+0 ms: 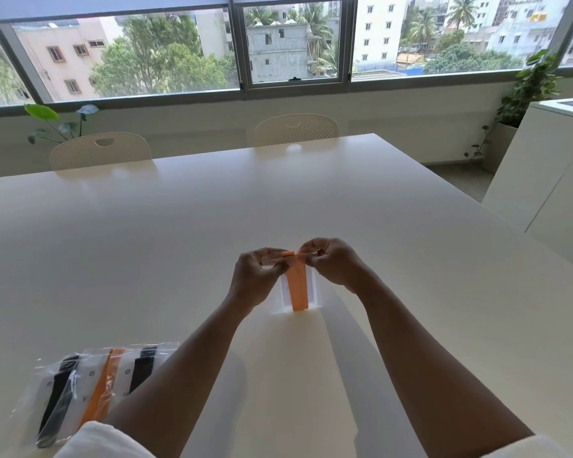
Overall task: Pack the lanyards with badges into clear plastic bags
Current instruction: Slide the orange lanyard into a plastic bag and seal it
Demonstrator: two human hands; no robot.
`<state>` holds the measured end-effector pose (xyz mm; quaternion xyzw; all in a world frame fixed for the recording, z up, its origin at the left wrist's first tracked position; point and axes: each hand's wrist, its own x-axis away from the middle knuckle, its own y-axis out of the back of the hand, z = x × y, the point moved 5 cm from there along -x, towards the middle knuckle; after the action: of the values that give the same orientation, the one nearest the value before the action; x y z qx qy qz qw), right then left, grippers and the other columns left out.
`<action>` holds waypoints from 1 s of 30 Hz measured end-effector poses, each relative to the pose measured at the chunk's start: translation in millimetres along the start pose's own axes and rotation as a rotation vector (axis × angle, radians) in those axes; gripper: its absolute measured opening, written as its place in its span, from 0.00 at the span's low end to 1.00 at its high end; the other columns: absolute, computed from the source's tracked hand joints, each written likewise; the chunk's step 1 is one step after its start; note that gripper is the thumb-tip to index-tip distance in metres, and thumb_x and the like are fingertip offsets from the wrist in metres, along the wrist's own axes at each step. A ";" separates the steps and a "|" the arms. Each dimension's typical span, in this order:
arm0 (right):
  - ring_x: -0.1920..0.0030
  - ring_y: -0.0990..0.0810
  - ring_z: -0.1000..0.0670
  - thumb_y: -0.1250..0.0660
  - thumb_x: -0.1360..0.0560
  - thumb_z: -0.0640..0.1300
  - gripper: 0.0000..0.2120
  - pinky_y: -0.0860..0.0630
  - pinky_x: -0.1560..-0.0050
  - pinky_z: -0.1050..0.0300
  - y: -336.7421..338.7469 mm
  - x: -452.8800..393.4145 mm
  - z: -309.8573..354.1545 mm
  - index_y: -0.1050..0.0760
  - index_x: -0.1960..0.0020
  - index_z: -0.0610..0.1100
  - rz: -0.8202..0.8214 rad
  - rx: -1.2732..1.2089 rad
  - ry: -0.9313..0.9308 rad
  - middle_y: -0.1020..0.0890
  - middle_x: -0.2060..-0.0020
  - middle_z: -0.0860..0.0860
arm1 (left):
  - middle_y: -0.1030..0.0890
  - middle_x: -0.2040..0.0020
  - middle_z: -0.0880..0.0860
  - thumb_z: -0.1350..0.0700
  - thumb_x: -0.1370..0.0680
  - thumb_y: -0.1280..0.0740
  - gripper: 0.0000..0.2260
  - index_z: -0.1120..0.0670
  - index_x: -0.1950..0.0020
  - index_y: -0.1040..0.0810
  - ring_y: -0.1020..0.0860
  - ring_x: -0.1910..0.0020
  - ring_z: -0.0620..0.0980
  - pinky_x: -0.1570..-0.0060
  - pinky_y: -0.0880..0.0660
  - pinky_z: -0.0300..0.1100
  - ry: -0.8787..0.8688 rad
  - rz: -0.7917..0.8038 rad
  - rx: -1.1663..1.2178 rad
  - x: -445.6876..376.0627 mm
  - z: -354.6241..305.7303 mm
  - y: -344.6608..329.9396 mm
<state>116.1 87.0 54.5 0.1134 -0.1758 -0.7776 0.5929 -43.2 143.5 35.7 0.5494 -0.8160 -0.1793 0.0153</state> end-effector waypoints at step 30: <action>0.66 0.24 0.55 0.32 0.24 0.40 0.04 0.30 0.71 0.70 16.3 13.2 -6.8 0.19 0.56 0.43 -0.103 -0.091 -0.110 0.19 0.64 0.50 | 0.15 0.53 0.46 0.57 0.25 0.26 0.08 0.54 0.46 0.16 0.17 0.54 0.42 0.52 0.21 0.33 -0.004 -0.006 -0.103 -2.6 -11.0 -1.5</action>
<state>129.5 69.4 55.4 0.0526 -0.1664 -0.8194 0.5460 -38.4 142.4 46.0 0.5500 -0.8039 -0.2224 0.0413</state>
